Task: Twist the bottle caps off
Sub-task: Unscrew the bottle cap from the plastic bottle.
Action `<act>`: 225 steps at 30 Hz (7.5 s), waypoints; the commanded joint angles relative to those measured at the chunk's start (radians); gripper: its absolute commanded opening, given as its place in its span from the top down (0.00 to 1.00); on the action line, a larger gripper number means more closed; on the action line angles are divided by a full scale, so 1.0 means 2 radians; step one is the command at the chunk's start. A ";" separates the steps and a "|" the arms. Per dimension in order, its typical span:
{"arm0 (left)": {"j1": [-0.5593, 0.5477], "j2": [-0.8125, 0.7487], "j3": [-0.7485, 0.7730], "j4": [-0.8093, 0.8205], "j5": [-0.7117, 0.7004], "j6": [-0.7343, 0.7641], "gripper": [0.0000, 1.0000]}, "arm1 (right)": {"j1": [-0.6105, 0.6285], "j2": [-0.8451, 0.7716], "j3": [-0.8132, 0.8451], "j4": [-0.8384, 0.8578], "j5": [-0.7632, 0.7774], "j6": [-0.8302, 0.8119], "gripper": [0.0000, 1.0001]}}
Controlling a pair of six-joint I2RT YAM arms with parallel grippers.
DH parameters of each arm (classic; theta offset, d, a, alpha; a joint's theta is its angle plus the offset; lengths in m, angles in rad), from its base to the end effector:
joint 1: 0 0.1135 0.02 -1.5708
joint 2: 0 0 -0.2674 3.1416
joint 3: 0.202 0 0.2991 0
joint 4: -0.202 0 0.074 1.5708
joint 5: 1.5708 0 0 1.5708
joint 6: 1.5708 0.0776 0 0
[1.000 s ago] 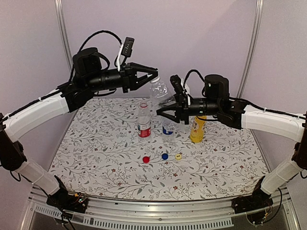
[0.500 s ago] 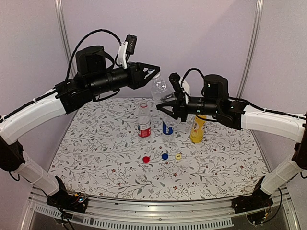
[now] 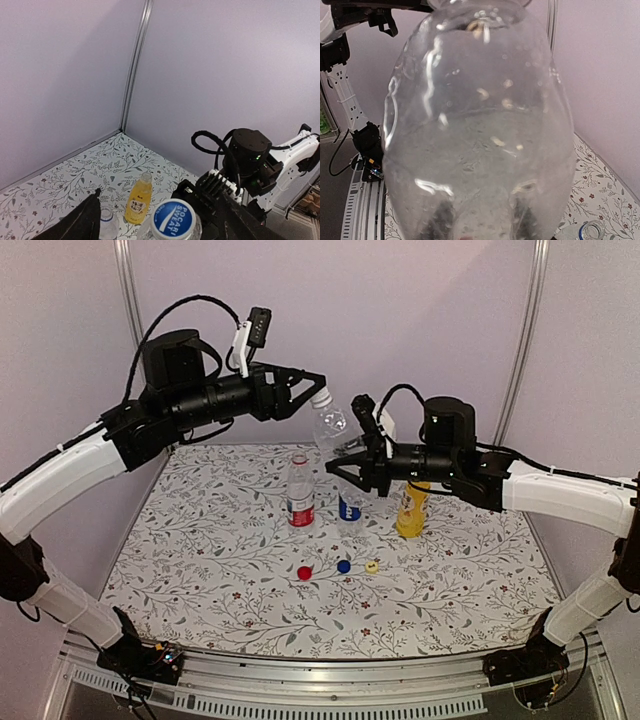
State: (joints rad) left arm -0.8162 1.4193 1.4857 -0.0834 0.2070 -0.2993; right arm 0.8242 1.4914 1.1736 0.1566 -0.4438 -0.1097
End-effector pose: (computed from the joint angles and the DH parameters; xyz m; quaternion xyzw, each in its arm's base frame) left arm 0.2747 -0.3154 0.4546 0.2513 0.6672 -0.4316 0.5526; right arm 0.2731 0.3442 0.3224 -0.4618 0.5993 0.3781 0.5335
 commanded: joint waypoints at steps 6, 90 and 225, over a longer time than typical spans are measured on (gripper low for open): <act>0.052 -0.019 -0.007 0.031 0.286 0.055 0.26 | 0.002 -0.016 -0.003 -0.007 -0.135 -0.021 0.62; 0.067 -0.029 -0.033 0.067 0.280 0.057 0.16 | 0.002 -0.011 0.012 -0.023 -0.160 -0.023 0.62; 0.066 0.026 -0.058 0.199 0.462 0.020 0.57 | 0.002 0.009 0.031 -0.044 -0.202 -0.029 0.62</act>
State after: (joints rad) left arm -0.6895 1.4612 1.3727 0.2928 1.1141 -0.2497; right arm 0.8246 1.4960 1.2163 0.0669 -0.8406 -0.1673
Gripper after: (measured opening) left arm 0.453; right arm 0.380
